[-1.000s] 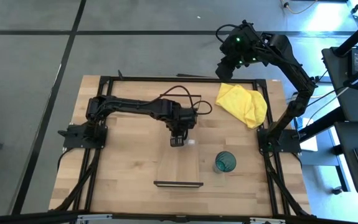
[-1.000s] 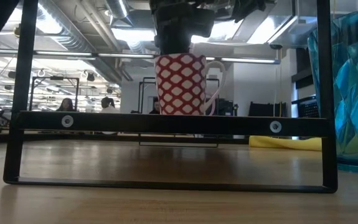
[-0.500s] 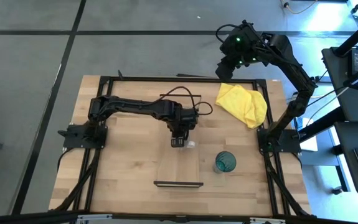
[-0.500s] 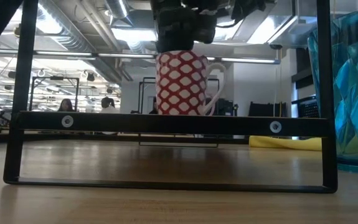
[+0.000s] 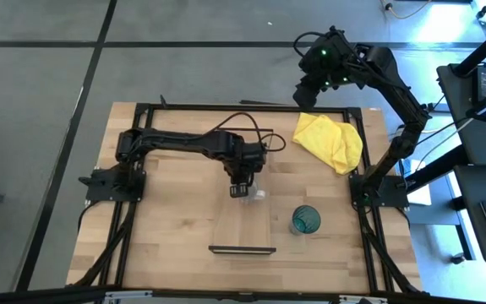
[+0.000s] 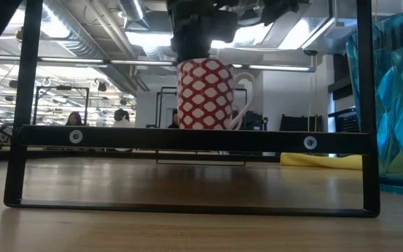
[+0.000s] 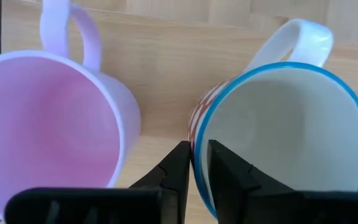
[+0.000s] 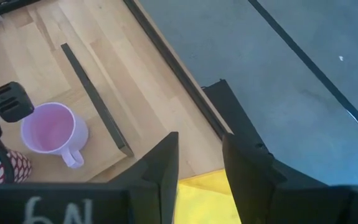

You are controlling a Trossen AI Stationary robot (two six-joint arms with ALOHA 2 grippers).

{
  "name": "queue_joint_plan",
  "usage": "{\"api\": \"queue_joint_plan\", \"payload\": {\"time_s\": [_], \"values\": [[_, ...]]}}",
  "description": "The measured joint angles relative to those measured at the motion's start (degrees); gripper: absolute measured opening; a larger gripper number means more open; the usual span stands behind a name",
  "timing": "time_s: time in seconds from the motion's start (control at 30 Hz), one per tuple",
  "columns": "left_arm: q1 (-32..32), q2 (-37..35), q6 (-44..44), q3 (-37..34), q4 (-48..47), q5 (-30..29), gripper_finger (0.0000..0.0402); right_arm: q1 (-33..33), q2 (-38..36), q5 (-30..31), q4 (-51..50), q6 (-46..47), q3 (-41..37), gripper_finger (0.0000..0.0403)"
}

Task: Stack small to large cups/mugs on shelf
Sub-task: Put the white patterned mug on the shelf, then put the blue cup on the shelf

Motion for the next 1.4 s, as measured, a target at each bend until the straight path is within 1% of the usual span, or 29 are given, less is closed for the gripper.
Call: {"api": "queue_joint_plan", "payload": {"time_s": [0.13, 0.2, 0.43, 0.53, 0.63, 0.77, 0.8, 0.83, 0.9, 1.03, 1.17, 1.3, 1.4], "values": [[0.3, -1.4, -1.6, 0.0, 0.0, 2.2, 0.0052, -0.9, 0.0, 0.0, 0.1, -0.2, 0.0, 0.0126], [0.6, -2.4, -2.4, 0.0, 0.0, 2.4, 0.0053, -1.3, 0.0, 0.0, 0.5, -0.4, 0.0, 0.0126], [1.3, -6.3, -3.8, 0.0, 0.0, 0.4, 0.0051, -2.0, 0.0, 0.0, 1.9, -1.4, 0.0, 0.0126], [1.5, -8.2, -4.7, 0.0, 0.0, -1.8, 0.0054, -2.0, 0.0, 0.0, 1.8, -1.5, 0.0, 0.0126], [1.5, -10.4, -6.1, 0.0, -1.8, -3.5, 0.0054, -2.2, 0.0, -0.2, -0.4, -1.5, 0.0, 0.0126], [1.6, -13.4, -7.3, 0.0, -5.2, -3.7, 0.0055, -2.4, -0.1, -1.4, -6.6, -0.6, -1.1, 0.0126], [1.6, -14.1, -7.2, 0.0, -5.9, -3.7, 0.0055, -2.4, -0.1, -1.5, -6.5, 0.2, -1.9, 0.0126], [1.6, -14.7, -6.8, 0.0, -6.5, -3.7, 0.0055, -2.4, -0.5, -2.0, -5.8, 1.5, -3.4, 0.0126], [1.7, -16.3, -4.6, 0.0, -6.7, -2.3, 0.0055, -2.0, -1.6, -5.3, -5.8, 4.0, -6.4, 0.0126], [3.3, -18.3, 0.6, 0.0, -6.4, 3.8, 0.0055, 0.9, -3.7, -12.5, -5.4, 10.2, -14.3, 0.0126], [5.1, -20.4, 5.7, 0.0, -8.0, 7.6, 0.0055, 5.8, -5.1, -13.6, -2.9, 16.2, -25.6, 0.0126], [6.2, -22.3, 10.7, -0.1, -9.8, 13.5, 0.0055, 10.1, -5.9, -19.1, 0.8, 22.2, -35.8, 0.0126], [6.7, -25.5, 13.8, -2.5, -9.0, 18.8, 0.0055, 13.5, -6.0, -21.6, 1.8, 26.2, -40.3, 0.0126]]}}
